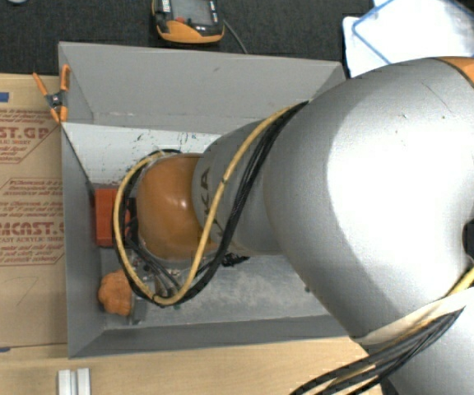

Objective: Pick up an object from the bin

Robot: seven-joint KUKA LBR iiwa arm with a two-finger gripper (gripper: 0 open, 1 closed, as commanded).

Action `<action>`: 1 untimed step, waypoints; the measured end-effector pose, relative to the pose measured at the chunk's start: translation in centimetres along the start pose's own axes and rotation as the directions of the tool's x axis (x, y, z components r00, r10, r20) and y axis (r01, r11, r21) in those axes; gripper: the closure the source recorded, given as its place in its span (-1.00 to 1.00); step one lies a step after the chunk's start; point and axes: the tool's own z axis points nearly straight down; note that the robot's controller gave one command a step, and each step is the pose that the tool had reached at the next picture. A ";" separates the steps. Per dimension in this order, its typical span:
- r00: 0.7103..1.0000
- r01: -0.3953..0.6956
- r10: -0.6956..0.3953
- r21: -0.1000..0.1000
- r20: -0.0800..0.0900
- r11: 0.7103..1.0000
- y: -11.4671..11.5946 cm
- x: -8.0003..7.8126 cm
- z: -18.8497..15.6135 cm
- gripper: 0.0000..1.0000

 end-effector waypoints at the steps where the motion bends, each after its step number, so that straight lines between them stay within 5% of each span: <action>1: 1.000 0.000 0.000 0.000 0.000 1.000 0.0 0.0 0.0 1.00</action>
Offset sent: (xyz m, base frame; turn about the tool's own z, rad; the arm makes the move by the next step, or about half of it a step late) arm 0.0000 -0.0001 0.0276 -0.0001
